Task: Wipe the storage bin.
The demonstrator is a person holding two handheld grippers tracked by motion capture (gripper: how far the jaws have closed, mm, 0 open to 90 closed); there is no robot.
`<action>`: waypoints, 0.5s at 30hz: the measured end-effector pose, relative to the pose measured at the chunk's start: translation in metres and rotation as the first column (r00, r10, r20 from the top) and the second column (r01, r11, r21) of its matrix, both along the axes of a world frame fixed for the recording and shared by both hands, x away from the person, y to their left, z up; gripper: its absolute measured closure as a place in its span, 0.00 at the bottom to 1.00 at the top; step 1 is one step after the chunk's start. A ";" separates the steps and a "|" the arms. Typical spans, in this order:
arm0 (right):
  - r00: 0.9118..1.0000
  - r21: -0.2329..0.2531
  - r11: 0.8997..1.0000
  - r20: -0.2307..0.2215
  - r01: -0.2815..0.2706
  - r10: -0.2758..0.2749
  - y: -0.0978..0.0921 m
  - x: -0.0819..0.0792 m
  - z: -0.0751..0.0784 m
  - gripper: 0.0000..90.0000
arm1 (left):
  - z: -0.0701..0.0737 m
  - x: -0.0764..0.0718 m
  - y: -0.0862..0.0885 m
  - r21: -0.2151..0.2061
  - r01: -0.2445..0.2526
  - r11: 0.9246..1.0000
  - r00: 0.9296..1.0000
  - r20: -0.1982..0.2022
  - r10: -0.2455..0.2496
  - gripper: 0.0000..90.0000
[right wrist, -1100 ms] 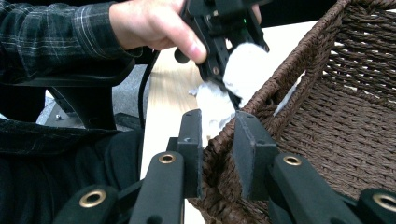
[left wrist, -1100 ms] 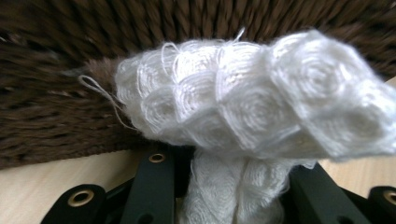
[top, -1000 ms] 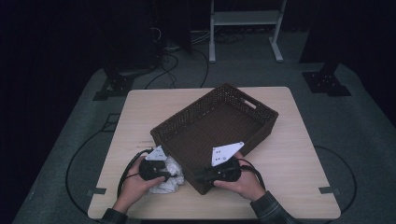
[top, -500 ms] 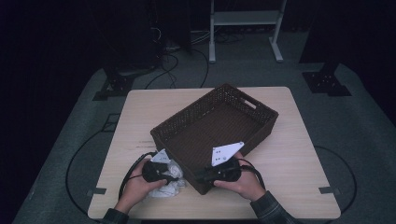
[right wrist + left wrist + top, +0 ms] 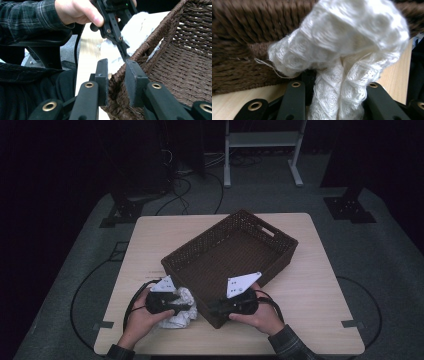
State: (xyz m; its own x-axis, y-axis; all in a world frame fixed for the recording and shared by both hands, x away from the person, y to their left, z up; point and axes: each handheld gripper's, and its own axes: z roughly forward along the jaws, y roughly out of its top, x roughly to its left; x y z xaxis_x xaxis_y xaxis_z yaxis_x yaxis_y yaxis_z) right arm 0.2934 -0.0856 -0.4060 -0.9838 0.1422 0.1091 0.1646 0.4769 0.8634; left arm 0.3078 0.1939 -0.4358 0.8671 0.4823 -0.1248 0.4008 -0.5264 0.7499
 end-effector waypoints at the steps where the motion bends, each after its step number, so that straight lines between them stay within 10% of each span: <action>1: 1.000 0.000 1.000 0.001 0.000 0.000 0.000 0.000 0.000 0.80 | 0.001 -0.001 0.000 -0.002 -0.002 1.000 1.000 0.002 0.002 0.74; 15: 1.000 0.000 1.000 -0.002 -0.002 0.002 0.000 0.000 0.000 0.80 | 0.014 -0.005 0.005 -0.090 0.008 0.996 1.000 0.022 -0.006 0.75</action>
State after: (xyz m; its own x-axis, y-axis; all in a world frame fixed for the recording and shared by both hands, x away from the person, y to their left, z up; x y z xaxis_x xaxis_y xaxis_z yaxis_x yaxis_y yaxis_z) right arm 0.2938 -0.0854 -0.4061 -0.9839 0.1405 0.1109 0.1654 0.4770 0.8632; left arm 0.3027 0.1993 -0.4213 0.8736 0.4635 -0.1484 0.3801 -0.4594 0.8028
